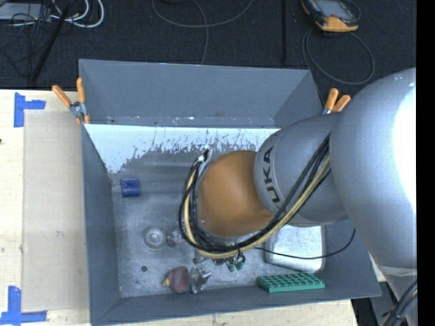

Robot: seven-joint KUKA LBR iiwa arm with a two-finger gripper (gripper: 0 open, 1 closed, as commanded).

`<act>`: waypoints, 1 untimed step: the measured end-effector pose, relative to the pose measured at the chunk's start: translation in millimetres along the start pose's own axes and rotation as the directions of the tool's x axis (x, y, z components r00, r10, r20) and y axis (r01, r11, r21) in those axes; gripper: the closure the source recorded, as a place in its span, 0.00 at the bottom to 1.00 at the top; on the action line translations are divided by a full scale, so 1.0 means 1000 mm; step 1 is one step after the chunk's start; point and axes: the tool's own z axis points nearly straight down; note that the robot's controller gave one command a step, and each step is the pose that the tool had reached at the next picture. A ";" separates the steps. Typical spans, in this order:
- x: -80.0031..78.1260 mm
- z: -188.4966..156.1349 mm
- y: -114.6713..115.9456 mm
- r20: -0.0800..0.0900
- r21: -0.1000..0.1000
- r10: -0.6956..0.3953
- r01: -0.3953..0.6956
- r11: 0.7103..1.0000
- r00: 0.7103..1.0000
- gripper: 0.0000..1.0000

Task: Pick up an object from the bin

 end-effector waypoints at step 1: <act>0.000 -0.003 0.051 0.020 0.003 -0.029 0.029 1.000 0.999 0.00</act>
Offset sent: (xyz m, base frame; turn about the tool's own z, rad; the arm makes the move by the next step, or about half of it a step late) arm -0.0224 0.0471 -0.0005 -0.0270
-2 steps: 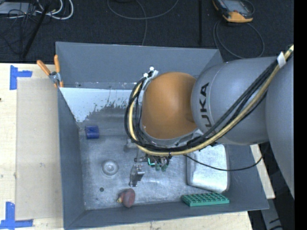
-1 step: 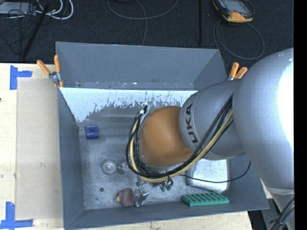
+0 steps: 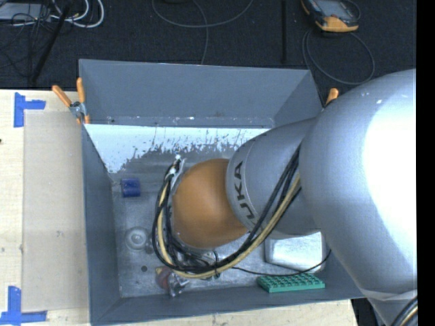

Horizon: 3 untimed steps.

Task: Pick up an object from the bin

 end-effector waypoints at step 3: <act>0.005 0.002 0.000 -0.019 -0.003 0.010 -0.010 1.000 1.000 1.00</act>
Offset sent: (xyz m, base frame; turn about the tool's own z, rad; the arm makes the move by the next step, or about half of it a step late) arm 0.0000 0.0000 0.0000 0.0000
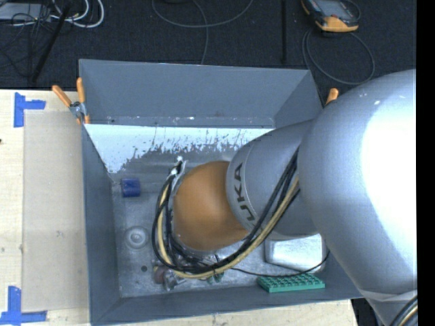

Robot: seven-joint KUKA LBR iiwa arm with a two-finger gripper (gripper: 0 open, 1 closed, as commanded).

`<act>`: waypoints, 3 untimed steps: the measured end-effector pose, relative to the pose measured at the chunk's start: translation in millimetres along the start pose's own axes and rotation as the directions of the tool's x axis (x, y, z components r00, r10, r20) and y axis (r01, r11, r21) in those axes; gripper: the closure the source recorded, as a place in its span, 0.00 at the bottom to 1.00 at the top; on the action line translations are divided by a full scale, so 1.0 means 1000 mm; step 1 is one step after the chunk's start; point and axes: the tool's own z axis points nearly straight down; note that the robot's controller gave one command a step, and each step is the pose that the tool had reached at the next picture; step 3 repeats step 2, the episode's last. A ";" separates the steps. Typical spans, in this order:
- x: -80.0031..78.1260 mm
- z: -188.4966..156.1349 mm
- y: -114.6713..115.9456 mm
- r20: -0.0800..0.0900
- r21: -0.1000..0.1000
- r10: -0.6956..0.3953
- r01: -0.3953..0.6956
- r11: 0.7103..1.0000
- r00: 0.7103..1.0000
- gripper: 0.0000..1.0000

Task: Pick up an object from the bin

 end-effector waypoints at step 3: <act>-0.012 -0.186 0.007 0.006 0.001 -0.031 0.031 1.000 0.999 1.00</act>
Offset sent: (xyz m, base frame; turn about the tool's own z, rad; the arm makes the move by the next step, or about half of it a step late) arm 0.0083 0.0068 0.0994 -0.0419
